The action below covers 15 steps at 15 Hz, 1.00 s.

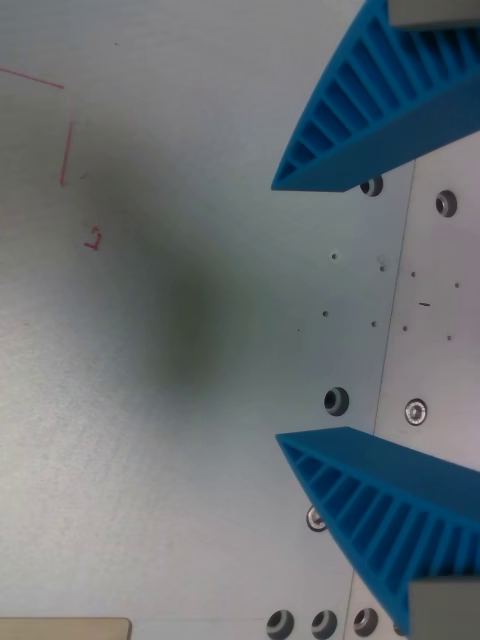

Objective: Rotate around gripper negative y

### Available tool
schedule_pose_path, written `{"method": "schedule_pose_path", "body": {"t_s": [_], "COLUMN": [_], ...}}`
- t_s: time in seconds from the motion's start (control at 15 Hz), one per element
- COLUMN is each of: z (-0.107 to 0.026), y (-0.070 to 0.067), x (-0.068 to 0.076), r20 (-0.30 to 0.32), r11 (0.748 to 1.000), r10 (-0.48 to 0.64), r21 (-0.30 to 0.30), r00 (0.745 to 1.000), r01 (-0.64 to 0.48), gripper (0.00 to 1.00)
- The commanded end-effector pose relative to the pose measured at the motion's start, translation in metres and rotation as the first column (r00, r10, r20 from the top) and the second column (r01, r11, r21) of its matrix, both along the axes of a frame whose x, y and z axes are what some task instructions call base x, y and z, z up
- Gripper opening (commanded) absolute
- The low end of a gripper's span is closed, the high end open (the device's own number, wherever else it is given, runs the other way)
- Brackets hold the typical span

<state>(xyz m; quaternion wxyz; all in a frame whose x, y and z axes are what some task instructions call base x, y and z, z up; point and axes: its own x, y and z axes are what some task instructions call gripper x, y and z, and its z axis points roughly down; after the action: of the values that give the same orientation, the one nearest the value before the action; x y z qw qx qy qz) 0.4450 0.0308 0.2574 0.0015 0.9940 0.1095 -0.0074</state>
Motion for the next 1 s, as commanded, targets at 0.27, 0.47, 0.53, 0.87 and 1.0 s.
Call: {"method": "schedule_pose_path", "body": {"t_s": [0.27,0.47,0.53,0.87,1.0], "z": [0.0019,0.0019,0.0019,0.0019,0.0019], "y": [-0.0001,-0.0001,-0.0001,-0.0001,-0.0001], "x": [0.0003,0.0003,0.0003,0.0003,0.0003], "r20": [-0.041,-0.075,-0.086,-0.143,-0.165], "r11": [1.0,1.0,1.0,0.999,0.999], "r10": [-0.001,-0.001,-0.001,-0.003,-0.004], "r21": [-0.01,-0.018,-0.02,-0.033,-0.038], "r00": [0.999,0.997,0.996,0.99,0.986], "r01": [0.0,0.0,0.0,-0.002,-0.003], "gripper": [1.0,1.0,1.0,1.0,1.0]}}
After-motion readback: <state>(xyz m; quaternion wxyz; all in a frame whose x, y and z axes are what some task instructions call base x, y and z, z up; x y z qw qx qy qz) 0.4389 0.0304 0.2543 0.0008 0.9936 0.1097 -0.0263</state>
